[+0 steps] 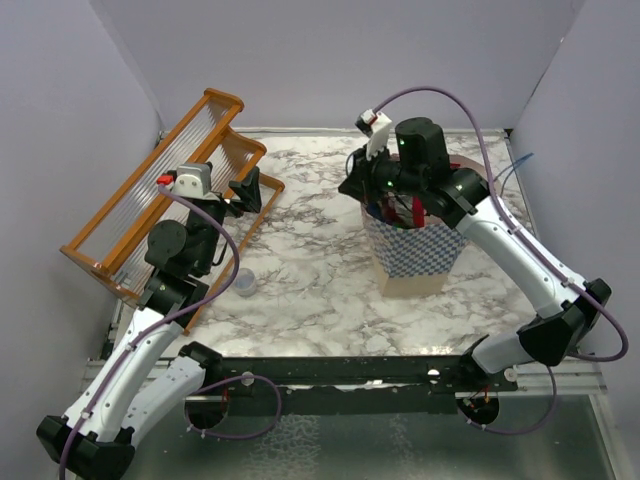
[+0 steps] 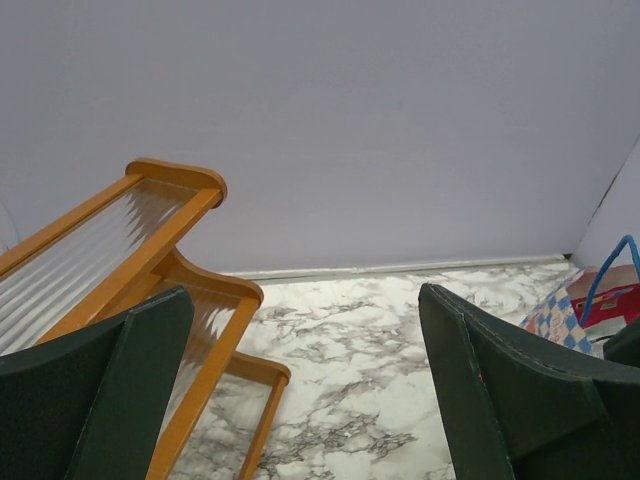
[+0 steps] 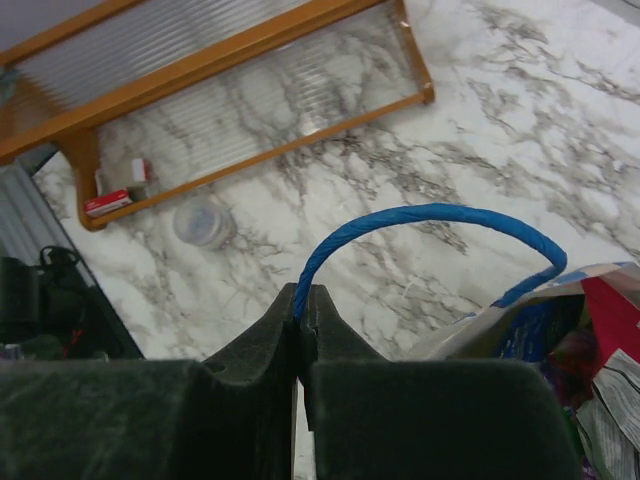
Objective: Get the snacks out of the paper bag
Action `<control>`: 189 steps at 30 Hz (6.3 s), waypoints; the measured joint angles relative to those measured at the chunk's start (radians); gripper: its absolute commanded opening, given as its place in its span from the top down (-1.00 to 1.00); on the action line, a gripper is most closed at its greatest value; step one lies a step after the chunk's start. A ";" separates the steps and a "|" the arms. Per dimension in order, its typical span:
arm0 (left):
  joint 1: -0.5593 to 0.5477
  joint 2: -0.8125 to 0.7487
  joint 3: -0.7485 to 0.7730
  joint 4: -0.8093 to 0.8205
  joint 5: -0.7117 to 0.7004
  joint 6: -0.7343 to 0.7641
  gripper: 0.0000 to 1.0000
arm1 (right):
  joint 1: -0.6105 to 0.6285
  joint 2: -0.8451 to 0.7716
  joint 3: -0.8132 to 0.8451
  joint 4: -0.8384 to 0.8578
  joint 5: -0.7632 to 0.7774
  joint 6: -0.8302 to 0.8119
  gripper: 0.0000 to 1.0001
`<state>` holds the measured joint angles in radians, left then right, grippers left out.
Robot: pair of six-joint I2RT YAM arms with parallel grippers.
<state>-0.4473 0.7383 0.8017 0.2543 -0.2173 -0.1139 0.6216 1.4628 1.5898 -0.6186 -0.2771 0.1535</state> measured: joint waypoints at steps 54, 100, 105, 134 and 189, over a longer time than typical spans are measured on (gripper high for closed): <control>0.022 -0.005 0.000 -0.013 -0.145 -0.004 -0.98 | 0.010 -0.126 -0.086 0.026 0.521 -0.291 -0.99; 0.022 0.003 0.000 -0.017 -0.106 -0.008 -0.98 | -0.120 0.082 0.029 -0.092 -0.017 -0.256 0.58; 0.022 0.011 0.000 -0.017 -0.105 -0.008 -0.98 | -0.120 0.063 0.029 -0.092 -0.032 -0.253 0.81; 0.022 0.012 0.000 -0.017 -0.101 -0.008 -0.98 | -0.120 -0.268 0.187 0.144 0.177 -0.079 0.98; -0.004 0.059 -0.002 -0.019 -0.085 -0.029 -0.98 | -0.278 -0.356 -0.487 0.277 0.925 -0.091 0.98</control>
<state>-0.4515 0.7971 0.7998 0.2356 -0.3019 -0.1432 0.3435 1.1065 1.1030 -0.3416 0.6479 0.0624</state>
